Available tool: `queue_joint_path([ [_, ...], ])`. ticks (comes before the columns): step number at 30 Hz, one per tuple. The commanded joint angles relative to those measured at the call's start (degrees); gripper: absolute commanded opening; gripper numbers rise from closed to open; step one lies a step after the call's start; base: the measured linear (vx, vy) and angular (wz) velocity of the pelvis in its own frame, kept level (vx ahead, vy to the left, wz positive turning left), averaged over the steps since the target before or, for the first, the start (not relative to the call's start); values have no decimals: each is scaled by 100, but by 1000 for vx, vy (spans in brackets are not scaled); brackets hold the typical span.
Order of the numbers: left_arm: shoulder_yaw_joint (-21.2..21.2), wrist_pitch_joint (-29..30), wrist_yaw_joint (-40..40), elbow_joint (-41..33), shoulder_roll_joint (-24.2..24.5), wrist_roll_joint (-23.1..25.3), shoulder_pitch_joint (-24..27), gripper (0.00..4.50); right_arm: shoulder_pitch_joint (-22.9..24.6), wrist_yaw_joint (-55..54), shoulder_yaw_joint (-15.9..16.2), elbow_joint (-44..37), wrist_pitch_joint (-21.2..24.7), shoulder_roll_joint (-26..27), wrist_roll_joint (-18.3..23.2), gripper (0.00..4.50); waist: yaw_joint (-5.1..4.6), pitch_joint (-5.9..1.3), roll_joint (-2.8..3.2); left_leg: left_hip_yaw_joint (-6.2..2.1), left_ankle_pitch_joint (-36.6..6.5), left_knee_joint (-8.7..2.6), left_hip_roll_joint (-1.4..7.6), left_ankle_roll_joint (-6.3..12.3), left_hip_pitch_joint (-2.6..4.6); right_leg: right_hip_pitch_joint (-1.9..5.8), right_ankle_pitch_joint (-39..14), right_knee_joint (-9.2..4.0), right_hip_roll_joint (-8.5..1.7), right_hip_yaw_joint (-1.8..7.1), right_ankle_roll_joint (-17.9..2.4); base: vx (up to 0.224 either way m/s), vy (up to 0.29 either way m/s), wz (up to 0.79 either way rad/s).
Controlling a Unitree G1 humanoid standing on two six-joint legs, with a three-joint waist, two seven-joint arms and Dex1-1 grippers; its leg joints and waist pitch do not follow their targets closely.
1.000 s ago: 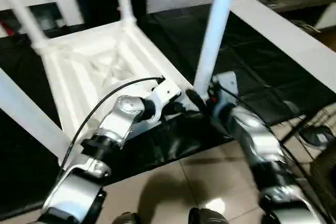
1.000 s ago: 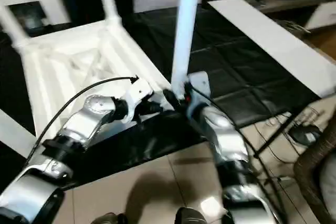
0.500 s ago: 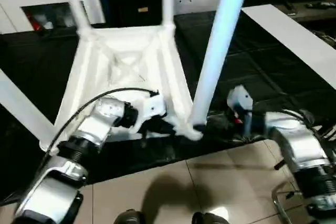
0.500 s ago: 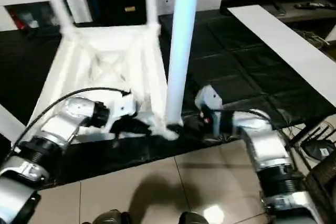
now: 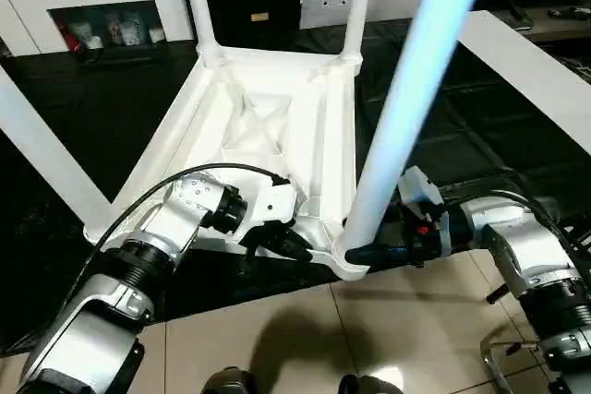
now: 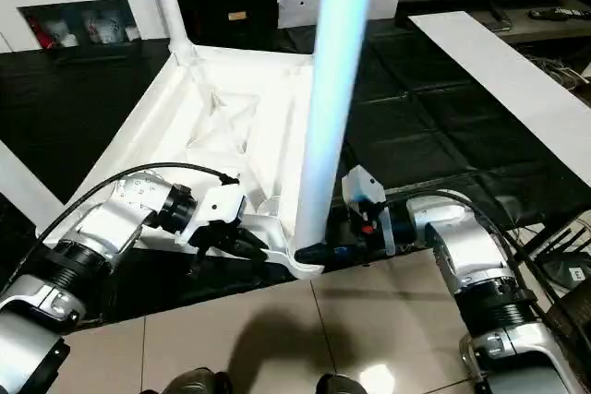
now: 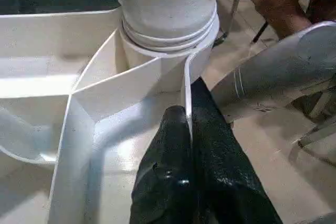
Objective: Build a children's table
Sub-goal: Rotate leg to tighten
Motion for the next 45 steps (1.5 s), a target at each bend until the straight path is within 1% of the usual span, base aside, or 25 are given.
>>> queue_joint_path([
  [1,-66,-150,-102,-106,-6,-3,-108,0,-70,224,71,20,23,-50,46,234,-38,-479,-74,-69,-1369,-416,327,438,140,280,-2152,-396,-353,281,-1164,0,0,0],
  [5,-26,-109,-74,-112,-6,-21,-108,0,-102,295,81,40,104,-14,103,209,-36,-488,-81,-73,-1355,-419,331,427,138,280,-2155,-390,-351,276,-1158,0,0,0],
  [11,80,89,22,-95,-75,-112,-90,0,28,269,46,-154,441,96,318,202,-32,-490,-58,-75,-1374,-425,333,407,140,281,-2144,-390,-345,274,-1162,0,0,0],
  [15,257,429,362,-125,-238,-213,-119,0,195,-132,-96,-423,784,280,499,202,-26,-490,-64,-74,-1337,-427,331,402,138,287,-2123,-395,-351,277,-1171,0,0,0],
  [17,331,530,745,-72,-330,-130,-165,0,256,-673,-201,-523,867,485,448,202,-51,-466,-69,-87,-1502,-435,316,315,141,269,-2462,-428,-352,263,-1064,0,0,0],
  [18,373,621,934,-65,-380,-101,-180,0,272,-1018,-234,-547,930,607,359,202,-66,-469,-36,-103,-1577,-436,315,271,145,276,-2538,-423,-358,256,-1052,0,0,0],
  [19,417,737,1101,-64,-431,-89,-196,0,276,-1347,-258,-559,1012,723,264,202,-110,-446,-63,-105,-1701,-444,294,206,138,266,-2757,-465,-346,243,-954,0,0,0],
  [21,503,963,1508,-62,-559,-33,-248,0,261,-2113,-312,-527,1092,1013,3,202,-197,-430,-75,-125,-1867,-440,266,83,156,249,-3128,-507,-348,220,-812,0,0,0],
  [22,544,1063,1700,-71,-628,-19,-267,0,246,-2403,-344,-504,1115,1146,-75,202,-256,-435,-34,-156,-1970,-432,245,39,140,278,-3388,-535,-364,182,-681,0,0,0],
  [23,592,1186,1932,-82,-711,-4,-290,0,226,-2751,-383,-477,1145,1306,-166,202,-292,-432,-45,-163,-1991,-434,251,1,124,276,-3447,-539,-363,179,-624,0,0,0],
  [25,700,1505,2454,-148,-965,24,-332,0,97,-3799,-588,-340,1315,1792,-382,201,-453,-419,-56,-192,-2214,-412,216,-19,122,248,-3698,-607,-350,115,-493,0,0,0],
  [26,706,1523,2479,-153,-979,27,-334,0,90,-3855,-600,-337,1326,1818,-390,201,-542,-413,-66,-209,-2285,-404,203,-22,89,256,-3787,-621,-346,82,-440,0,0,0],
  [28,777,1732,2860,-194,-1171,70,-364,0,-4,-4623,-741,-277,1416,2169,-512,201,-633,-442,-49,-225,-2356,-380,191,-11,107,249,-3840,-660,-349,48,-371,0,0,0],
  [29,820,1813,3158,-186,-1321,102,-396,0,-107,-5216,-871,-164,1422,2454,-570,201,-709,-442,-19,-244,-2361,-386,197,-23,95,240,-3727,-649,-351,35,-433,0,0,0],
  [30,842,1845,3282,-180,-1384,119,-409,0,-153,-5448,-928,-113,1427,2570,-584,201,-751,-447,-25,-251,-2369,-392,194,-19,72,259,-3683,-654,-343,15,-427,0,0,0],
  [31,870,1881,3401,-178,-1448,140,-420,0,-200,-5647,-989,-63,1441,2676,-582,201,-796,-457,-2,-259,-2430,-392,195,9,77,273,-3620,-669,-350,-9,-415,0,0,0],
  [32,927,1916,3626,-161,-1564,165,-444,0,-305,-5971,-1122,61,1417,2842,-552,201,-849,-472,16,-270,-2408,-400,212,50,65,288,-3390,-653,-361,-9,-493,0,0,0],
  [33,960,1947,3831,-164,-1675,182,-461,0,-404,-6237,-1257,169,1290,3001,-517,201,-857,-476,19,-279,-2387,-406,221,58,49,300,-3260,-643,-362,-12,-532,0,0,0],
  [35,982,1954,4025,-183,-1800,176,-471,0,-483,-6405,-1325,233,1049,3142,-546,256,-901,-494,2,-246,-2388,-402,217,121,76,270,-2860,-628,-356,21,-725,0,0,0],
  [36,970,1953,4045,-202,-1821,183,-465,0,-481,-6354,-1305,214,968,3176,-563,256,-911,-499,2,-238,-2328,-402,216,148,67,277,-2732,-612,-359,39,-785,0,0,0],
  [38,864,1859,3999,-247,-1775,290,-420,0,-340,-6132,-1114,33,949,3145,-677,275,-889,-536,-9,-216,-1841,-409,224,333,4,346,-2043,-513,-355,96,-1019,0,0,0],
  [39,841,1844,3971,-260,-1757,307,-405,0,-304,-6124,-1095,2,957,3128,-694,299,-878,-542,-14,-199,-1722,-400,220,389,7,346,-1896,-505,-351,107,-1072,0,0,0],
  [41,832,1902,3888,-343,-1699,293,-345,0,-168,-6120,-1107,-102,922,3028,-727,308,-824,-552,-26,-168,-1347,-373,219,567,5,370,-1584,-462,-362,127,-1204,0,0,0],
  [43,812,1900,3797,-375,-1616,295,-321,0,-65,-5889,-1058,-216,794,2852,-700,317,-782,-560,-28,-158,-1194,-363,211,644,-4,396,-1575,-454,-358,118,-1202,0,0,0],
  [45,785,1827,3682,-380,-1527,294,-304,0,1,-5691,-1033,-272,727,2659,-708,349,-733,-555,-24,-156,-1090,-357,221,674,-8,396,-1587,-449,-357,121,-1172,0,0,0],
])
